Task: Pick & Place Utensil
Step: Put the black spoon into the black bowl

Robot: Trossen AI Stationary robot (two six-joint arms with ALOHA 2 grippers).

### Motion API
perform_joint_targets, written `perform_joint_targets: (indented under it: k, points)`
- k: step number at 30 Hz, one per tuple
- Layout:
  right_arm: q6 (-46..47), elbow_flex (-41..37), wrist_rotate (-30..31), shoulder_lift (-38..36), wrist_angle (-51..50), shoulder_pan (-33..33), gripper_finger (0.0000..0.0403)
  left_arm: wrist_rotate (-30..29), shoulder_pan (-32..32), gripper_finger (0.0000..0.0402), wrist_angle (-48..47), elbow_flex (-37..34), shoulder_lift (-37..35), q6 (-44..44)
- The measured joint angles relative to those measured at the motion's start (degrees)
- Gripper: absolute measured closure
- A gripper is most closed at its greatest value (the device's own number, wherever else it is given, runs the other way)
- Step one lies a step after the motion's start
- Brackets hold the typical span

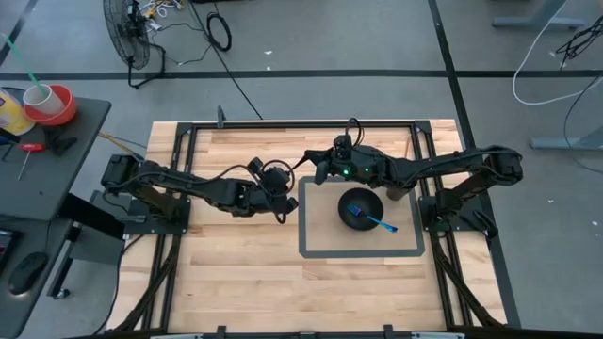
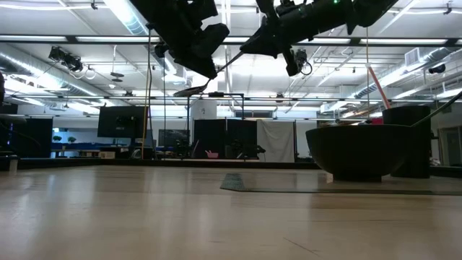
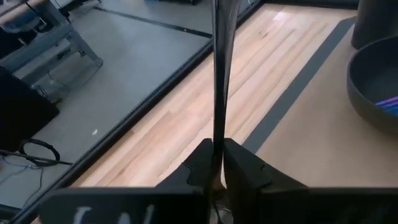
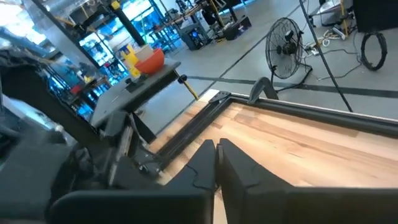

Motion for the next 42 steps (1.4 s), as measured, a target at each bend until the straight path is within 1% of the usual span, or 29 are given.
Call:
perform_joint_targets:
  k: [3, 7, 10, 12, 15, 17, 19, 22, 24, 25, 29, 31, 33, 38, 42]
  points:
    - [-2.0, -0.1, 0.0, 0.0, -1.9, 0.0, 0.0395, -0.9, -1.3, 0.0335, 0.3, 0.1, -0.4, 1.4]
    - [-3.4, 0.0, -1.5, -2.9, -4.1, -0.1, 0.0396, 1.1, -3.8, 0.0291, -1.4, 0.1, -2.1, 3.0]
    - [-6.3, 0.0, -5.2, -6.5, -9.7, -0.4, 0.0395, 3.5, -6.0, 0.0264, -5.3, 0.1, -4.4, 3.1]
    - [-10.0, 0.0, -9.3, -10.1, -13.8, -1.0, 0.0395, 4.0, -7.6, 0.0252, -7.5, 0.1, -5.6, 2.4]
    - [-14.1, 0.0, -16.2, -15.9, -19.1, -2.5, 0.0396, 3.1, -9.8, 0.0245, -7.8, 0.1, -7.6, 2.2]
    - [-16.3, 0.8, -19.6, -19.3, -23.7, -3.1, 0.0397, 2.8, -10.8, 0.0245, -7.0, 0.1, -8.3, 2.2]
    - [-20.2, 3.3, -20.0, -21.9, -30.2, -3.1, 0.0399, 2.8, -11.4, 0.0248, -5.6, 0.1, -8.2, 2.8]
    - [-25.0, 8.7, -18.0, -22.7, -40.4, -3.0, 0.0399, 2.2, -11.6, 0.0254, -4.1, 0.1, -8.2, 4.3]
    - [-27.6, 12.4, -18.1, -21.7, -47.2, -3.1, 0.0400, 2.3, -11.1, 0.0258, -3.8, 0.1, -8.1, 4.4]
    - [-29.4, 14.4, -19.1, -20.9, -49.5, -3.5, 0.0400, 2.3, -10.9, 0.0259, -3.8, 0.1, -8.1, 4.3]
    - [-38.0, 22.3, -25.4, -17.1, -59.6, -5.9, 0.0400, 2.3, -10.2, 0.0263, -3.8, 0.1, -8.1, 4.1]
    - [-40.3, 26.0, -29.8, -14.2, -63.3, -7.6, 0.0400, 2.4, -10.2, 0.0264, -3.7, 0.1, -8.1, 4.0]
    - [-43.5, 29.6, -35.9, -10.9, -66.4, -9.7, 0.0400, 2.9, -10.3, 0.0264, -3.7, 0.1, -8.1, 4.0]
    - [-56.9, 38.5, -51.4, -1.4, -75.8, -16.0, 0.0401, 3.0, -10.3, 0.0264, -3.7, 0.1, -8.1, 4.0]
    - [-65.3, 44.1, -61.0, 6.5, -83.8, -22.5, 0.0401, 3.1, -10.3, 0.0264, -3.8, 0.1, -8.1, 4.0]
